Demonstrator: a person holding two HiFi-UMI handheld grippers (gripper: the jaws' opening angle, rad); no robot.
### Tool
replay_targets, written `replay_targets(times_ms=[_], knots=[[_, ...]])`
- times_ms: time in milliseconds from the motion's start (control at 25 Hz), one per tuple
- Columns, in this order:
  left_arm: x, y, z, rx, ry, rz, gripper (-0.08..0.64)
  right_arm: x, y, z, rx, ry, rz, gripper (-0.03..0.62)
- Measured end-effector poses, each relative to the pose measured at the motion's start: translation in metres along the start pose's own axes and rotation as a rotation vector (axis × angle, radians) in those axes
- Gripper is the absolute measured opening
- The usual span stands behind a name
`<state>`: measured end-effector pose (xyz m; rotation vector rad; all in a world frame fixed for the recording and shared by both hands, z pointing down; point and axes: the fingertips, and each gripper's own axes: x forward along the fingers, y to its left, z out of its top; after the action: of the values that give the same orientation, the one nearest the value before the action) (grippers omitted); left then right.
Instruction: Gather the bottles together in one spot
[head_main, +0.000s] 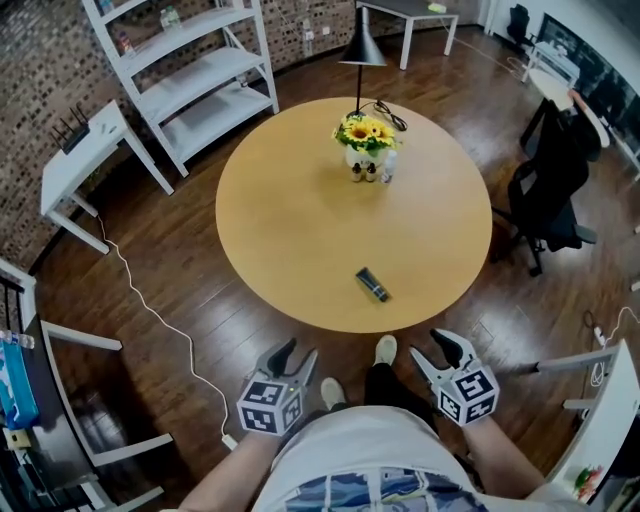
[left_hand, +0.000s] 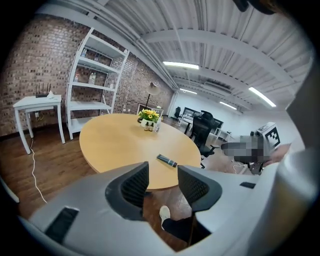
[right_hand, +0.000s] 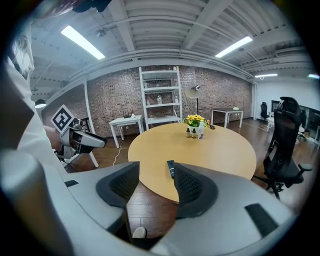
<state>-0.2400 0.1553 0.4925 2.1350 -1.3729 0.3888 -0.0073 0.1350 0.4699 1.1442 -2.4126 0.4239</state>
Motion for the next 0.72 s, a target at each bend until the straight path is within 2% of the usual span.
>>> replay_targets(times_ms=[160, 240, 480, 720], knots=[[-0.005, 0.004, 0.008, -0.010, -0.041, -0.021, 0.181, 0.008, 0.005, -0.004, -0.024, 0.009, 0.001, 0.244], [-0.008, 0.013, 0.010, -0.016, -0.051, -0.007, 0.183, 0.021, 0.006, -0.009, -0.035, 0.028, -0.004, 0.244], [-0.018, 0.042, 0.008, -0.041, -0.043, 0.038, 0.183, 0.092, -0.011, -0.042, -0.014, 0.128, -0.013, 0.244], [-0.034, 0.063, 0.009, -0.036, -0.020, 0.075, 0.183, 0.183, -0.037, -0.070, -0.134, 0.273, -0.021, 0.244]])
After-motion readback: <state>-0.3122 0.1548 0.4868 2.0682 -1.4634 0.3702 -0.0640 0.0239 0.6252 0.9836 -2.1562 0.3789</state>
